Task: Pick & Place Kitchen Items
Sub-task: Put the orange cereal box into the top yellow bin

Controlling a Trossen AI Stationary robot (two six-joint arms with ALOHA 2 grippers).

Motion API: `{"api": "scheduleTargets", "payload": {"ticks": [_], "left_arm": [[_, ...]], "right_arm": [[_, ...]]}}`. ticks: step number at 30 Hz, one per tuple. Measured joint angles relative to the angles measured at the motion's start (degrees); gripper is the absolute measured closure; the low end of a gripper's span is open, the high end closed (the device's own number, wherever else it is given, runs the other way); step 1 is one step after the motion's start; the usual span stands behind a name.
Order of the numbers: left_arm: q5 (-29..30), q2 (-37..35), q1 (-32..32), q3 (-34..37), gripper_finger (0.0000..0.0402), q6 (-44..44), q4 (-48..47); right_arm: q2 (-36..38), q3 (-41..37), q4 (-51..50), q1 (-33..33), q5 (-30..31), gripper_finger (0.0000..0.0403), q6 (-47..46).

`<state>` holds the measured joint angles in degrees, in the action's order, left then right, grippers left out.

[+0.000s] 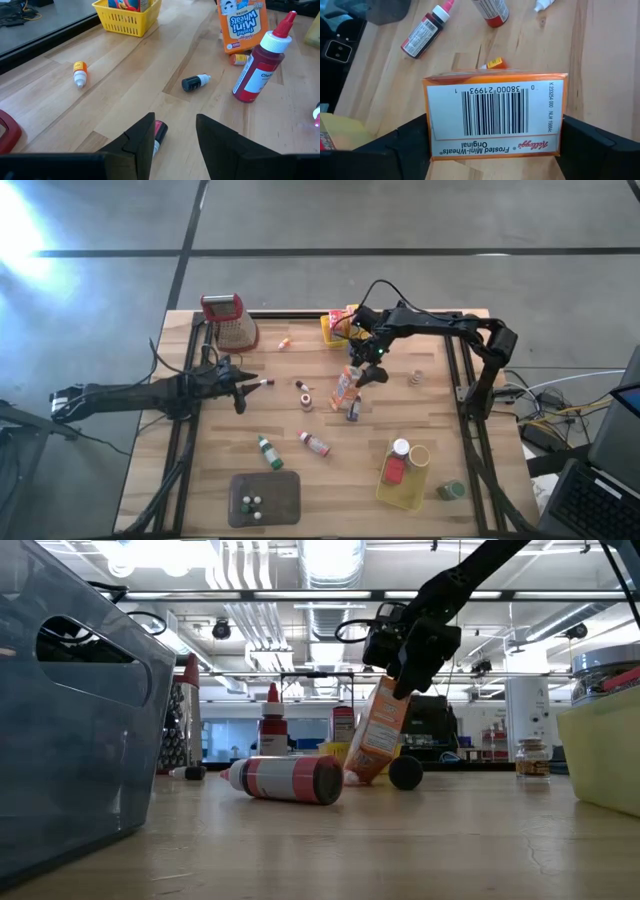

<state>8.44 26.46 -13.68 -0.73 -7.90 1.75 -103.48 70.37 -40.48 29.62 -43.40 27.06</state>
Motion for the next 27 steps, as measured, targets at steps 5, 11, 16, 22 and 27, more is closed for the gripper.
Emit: {"api": "scheduleTargets", "payload": {"ticks": [5, 11, 16, 22, 27], "left_arm": [[0.0, 0.0, 0.0, 0.0, 0.0252, 0.0, 0.0], [0.0, 0.0, 0.0, 0.0, 0.0252, 0.0, 0.0], [0.0, 0.0, 0.0, 0.0, 0.0252, 0.8, 0.0], [0.5, 0.0, 0.0, 0.0, 0.0252, 13.4, 0.2], [0.6, 0.0, 0.0, 0.0, 0.0252, 13.4, 0.4]], "right_arm": [[0.0, 0.0, 0.1, 0.0, 0.0, 0.0101, 1.3], [1.2, 0.0, -2.1, 0.0, 0.0, 0.0095, 1.1], [5.8, 0.0, -4.1, 0.0, -0.1, 0.0088, 0.1], [14.5, 0.0, -4.2, -0.1, -0.6, 0.0107, -2.8], [22.2, -0.1, -1.2, -0.4, -0.7, 0.01, -5.2]]}}
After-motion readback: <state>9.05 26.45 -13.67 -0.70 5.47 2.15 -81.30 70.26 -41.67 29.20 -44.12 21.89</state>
